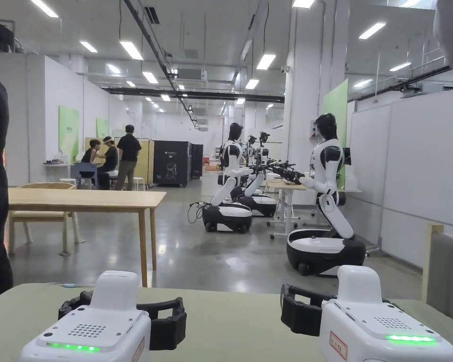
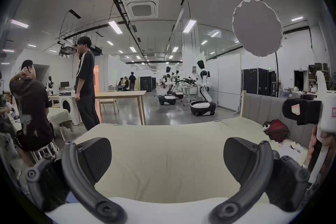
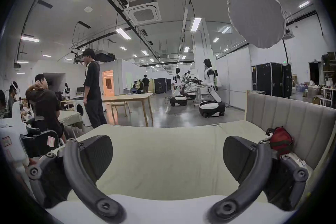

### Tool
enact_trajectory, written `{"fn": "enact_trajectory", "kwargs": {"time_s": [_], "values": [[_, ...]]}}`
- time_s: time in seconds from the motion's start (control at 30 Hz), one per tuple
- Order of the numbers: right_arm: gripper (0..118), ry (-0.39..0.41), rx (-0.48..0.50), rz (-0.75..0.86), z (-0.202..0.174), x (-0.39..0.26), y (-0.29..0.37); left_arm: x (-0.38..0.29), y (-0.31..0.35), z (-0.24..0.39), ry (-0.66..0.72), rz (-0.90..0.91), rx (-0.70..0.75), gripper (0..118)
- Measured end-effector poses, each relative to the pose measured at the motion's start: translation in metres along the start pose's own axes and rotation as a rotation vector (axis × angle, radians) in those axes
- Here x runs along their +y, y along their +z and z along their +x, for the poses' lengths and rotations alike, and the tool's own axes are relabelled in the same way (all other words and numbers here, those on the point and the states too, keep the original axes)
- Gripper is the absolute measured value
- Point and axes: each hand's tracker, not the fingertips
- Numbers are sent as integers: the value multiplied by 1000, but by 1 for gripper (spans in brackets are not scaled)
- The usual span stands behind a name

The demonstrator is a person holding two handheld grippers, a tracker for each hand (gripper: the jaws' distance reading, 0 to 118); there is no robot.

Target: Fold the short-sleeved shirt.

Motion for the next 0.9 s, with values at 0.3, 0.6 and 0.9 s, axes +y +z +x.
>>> {"fn": "enact_trajectory", "kwargs": {"time_s": [0.3, 0.6, 0.9], "values": [[118, 14, -114, -60, -17, 4, 2, -9, -3, 2, 13, -20, -8, 118], [118, -66, -175, -57, -25, 17, 10, -13, -7, 2, 17, -40, -13, 118], [118, -26, -120, -26, -28, 9, 13, -13, -7, 2, 30, -42, -9, 118]]}}
